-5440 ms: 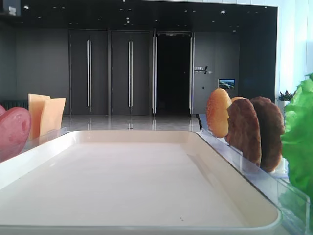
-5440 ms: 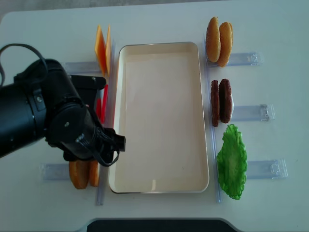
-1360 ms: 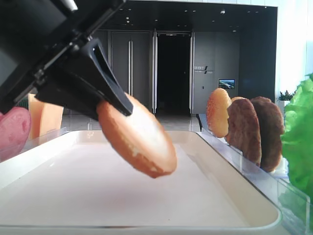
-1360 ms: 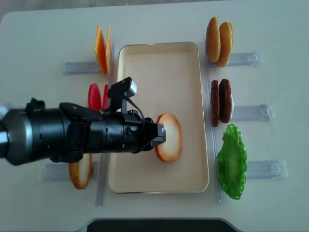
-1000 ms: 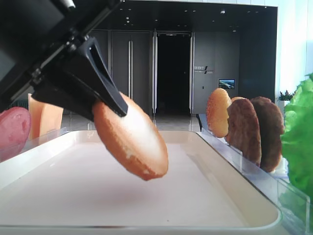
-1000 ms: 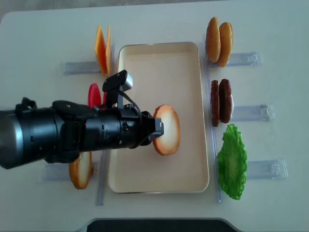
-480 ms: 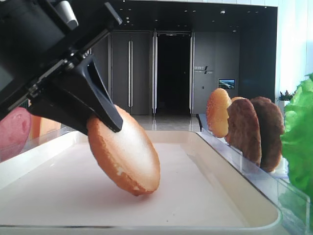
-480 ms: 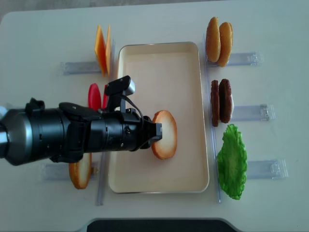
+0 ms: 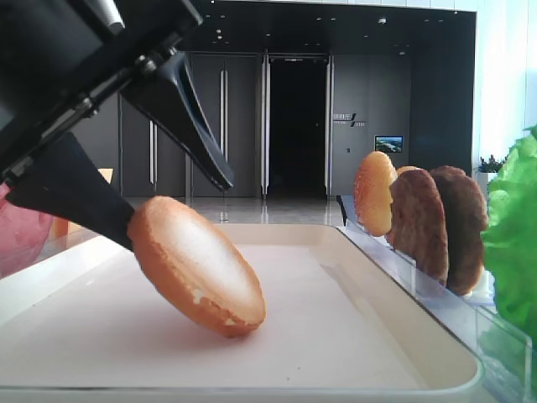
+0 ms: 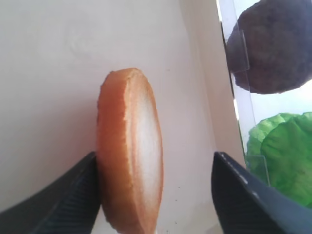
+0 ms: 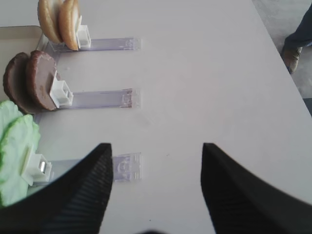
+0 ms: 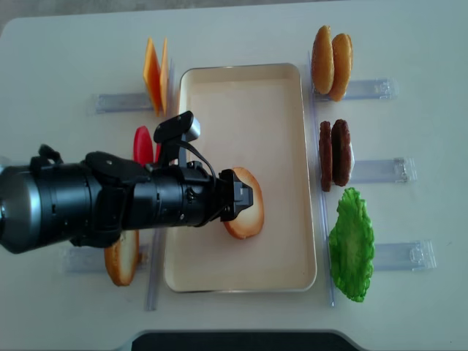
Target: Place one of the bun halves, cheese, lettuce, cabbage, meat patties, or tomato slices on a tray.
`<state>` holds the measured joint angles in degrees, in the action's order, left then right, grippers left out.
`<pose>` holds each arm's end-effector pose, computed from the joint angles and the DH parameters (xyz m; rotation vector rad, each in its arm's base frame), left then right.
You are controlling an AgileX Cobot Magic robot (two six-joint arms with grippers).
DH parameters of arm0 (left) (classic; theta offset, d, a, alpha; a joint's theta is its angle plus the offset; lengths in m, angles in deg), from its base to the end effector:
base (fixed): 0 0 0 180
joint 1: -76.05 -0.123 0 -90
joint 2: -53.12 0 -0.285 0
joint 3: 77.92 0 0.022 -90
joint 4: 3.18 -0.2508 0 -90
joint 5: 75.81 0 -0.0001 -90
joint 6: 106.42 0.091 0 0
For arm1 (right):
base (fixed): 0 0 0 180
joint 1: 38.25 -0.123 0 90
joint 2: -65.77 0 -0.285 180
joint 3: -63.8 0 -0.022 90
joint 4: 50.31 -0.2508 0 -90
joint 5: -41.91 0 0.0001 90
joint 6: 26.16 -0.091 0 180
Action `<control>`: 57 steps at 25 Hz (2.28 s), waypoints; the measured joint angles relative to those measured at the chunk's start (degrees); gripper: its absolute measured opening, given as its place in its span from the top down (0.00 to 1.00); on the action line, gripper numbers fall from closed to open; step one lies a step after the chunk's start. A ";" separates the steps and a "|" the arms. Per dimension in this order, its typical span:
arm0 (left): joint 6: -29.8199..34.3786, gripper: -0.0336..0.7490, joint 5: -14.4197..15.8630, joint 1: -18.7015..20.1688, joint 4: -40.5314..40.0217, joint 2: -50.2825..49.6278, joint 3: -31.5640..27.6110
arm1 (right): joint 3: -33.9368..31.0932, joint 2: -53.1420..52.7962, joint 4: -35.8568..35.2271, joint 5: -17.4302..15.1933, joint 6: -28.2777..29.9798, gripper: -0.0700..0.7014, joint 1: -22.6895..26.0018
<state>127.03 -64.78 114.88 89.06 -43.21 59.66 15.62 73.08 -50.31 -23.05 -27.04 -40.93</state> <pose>0.2015 -0.1846 0.1655 0.0945 2.5733 -0.8077 -0.0101 -0.0005 0.2733 -0.0330 2.1022 0.0374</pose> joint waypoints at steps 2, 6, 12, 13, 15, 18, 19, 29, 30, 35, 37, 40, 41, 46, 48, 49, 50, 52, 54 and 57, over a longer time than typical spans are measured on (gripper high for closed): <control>-7.60 0.26 0.38 0.00 -7.23 1.02 0.00 | 0.00 0.00 0.00 0.00 0.00 0.41 0.00; -28.29 0.25 3.87 0.00 -27.60 3.82 0.00 | 0.00 0.00 0.00 0.00 0.00 0.41 0.00; -64.18 0.25 12.27 0.00 -64.58 9.12 0.00 | 0.00 0.00 0.00 0.00 0.00 0.41 0.00; -69.28 0.25 14.05 0.00 -70.02 10.33 0.00 | 0.00 0.00 0.00 0.00 0.00 0.41 0.00; -76.13 0.25 17.61 0.00 -77.50 12.91 0.06 | 0.00 0.00 0.00 0.00 0.00 0.41 0.00; -80.98 0.25 24.48 0.00 -84.85 17.65 2.44 | 0.00 0.00 0.00 0.00 0.00 0.41 0.00; -82.07 0.25 27.51 0.00 -87.06 18.94 4.14 | 0.00 0.00 0.00 0.00 0.00 0.41 0.00; -86.74 0.30 58.34 0.00 -106.67 28.59 18.20 | 0.00 0.00 0.00 0.00 0.00 0.41 0.00; -87.00 0.31 58.79 0.00 -108.21 29.03 18.25 | 0.00 0.00 0.00 0.00 0.00 0.41 0.00; -88.05 0.32 59.20 0.00 -111.62 32.30 18.25 | 0.00 0.00 0.00 0.00 0.00 0.41 0.00; -89.24 0.32 59.34 -0.40 -113.57 33.72 18.25 | 0.00 0.00 0.00 0.00 0.00 0.41 0.00; -89.01 0.32 59.52 -4.29 -114.49 35.48 18.31 | 0.00 0.00 0.00 0.00 0.01 0.41 0.00; -87.88 0.32 59.65 -6.53 -114.54 35.72 18.31 | 0.00 0.00 0.00 0.00 0.01 0.41 0.00; -80.19 0.32 59.77 -20.40 -113.12 35.97 18.31 | 0.00 0.00 0.00 0.00 0.01 0.41 0.00; -76.83 0.32 59.84 -25.72 -111.89 36.02 18.31 | 0.00 0.00 0.00 0.00 0.01 0.41 0.00; -75.53 0.32 59.83 -28.26 -111.18 36.03 18.31 | 0.00 0.00 0.00 0.00 0.01 0.41 0.00; -73.82 0.32 59.89 -30.45 -110.36 36.08 18.31 | 0.00 0.00 0.00 0.00 0.01 0.41 0.00; -70.73 0.32 59.94 -33.11 -108.32 36.59 18.02 | 0.00 0.00 0.00 0.00 0.01 0.41 0.00; -68.97 0.33 59.94 -34.20 -106.76 38.20 16.18 | 0.00 0.00 0.00 0.00 0.01 0.41 0.00; -67.54 0.35 59.94 -34.34 -105.19 43.13 11.60 | 0.00 0.00 0.00 0.00 0.01 0.41 0.00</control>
<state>59.49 -4.84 80.54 -16.12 -0.08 71.25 15.62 73.08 -50.31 -23.05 -27.02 -40.93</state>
